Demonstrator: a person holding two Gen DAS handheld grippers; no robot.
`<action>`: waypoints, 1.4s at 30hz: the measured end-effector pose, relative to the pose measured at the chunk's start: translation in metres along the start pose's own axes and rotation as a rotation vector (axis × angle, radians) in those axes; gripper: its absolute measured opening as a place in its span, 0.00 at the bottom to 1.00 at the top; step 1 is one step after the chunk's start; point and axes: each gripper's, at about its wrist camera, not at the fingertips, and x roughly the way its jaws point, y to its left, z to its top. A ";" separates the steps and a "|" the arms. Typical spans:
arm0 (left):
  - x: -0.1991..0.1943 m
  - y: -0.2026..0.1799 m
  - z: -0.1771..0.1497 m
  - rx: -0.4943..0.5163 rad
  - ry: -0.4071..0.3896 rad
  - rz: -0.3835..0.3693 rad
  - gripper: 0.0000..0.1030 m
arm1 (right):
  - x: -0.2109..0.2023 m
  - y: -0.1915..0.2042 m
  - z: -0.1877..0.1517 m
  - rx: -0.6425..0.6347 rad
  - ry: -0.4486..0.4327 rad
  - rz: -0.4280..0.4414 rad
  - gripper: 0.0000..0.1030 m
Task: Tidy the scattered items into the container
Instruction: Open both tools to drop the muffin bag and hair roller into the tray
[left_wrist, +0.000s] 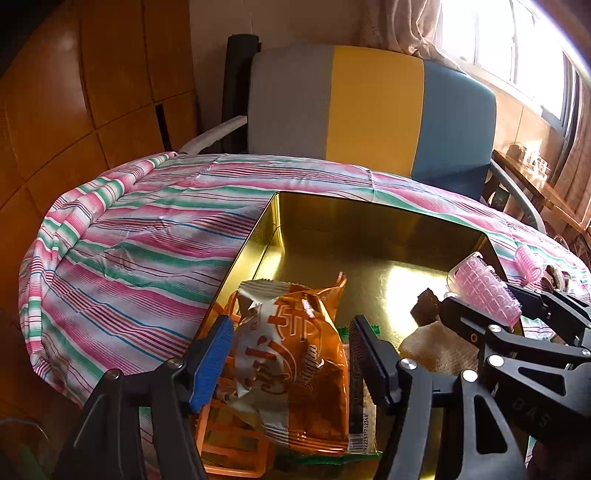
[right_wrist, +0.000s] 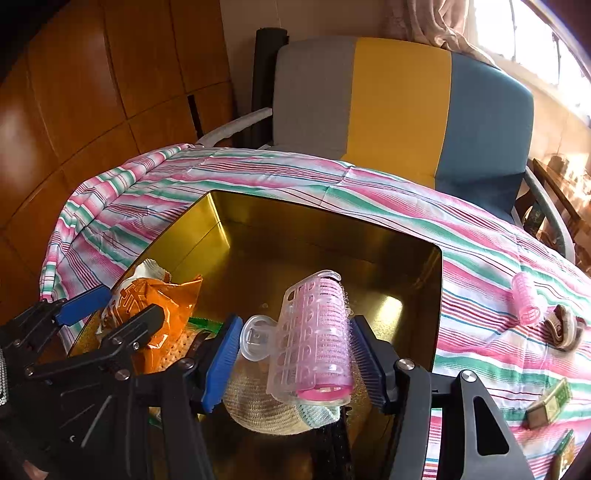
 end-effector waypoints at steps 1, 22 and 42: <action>-0.001 0.001 0.000 -0.004 -0.001 -0.001 0.64 | -0.001 0.000 0.000 0.001 -0.001 0.001 0.60; -0.045 0.003 -0.025 -0.048 -0.037 -0.030 0.65 | -0.044 0.008 -0.006 -0.039 -0.100 -0.022 0.75; -0.089 -0.093 -0.062 0.167 -0.054 -0.082 0.65 | -0.113 -0.062 -0.080 0.108 -0.146 -0.141 0.83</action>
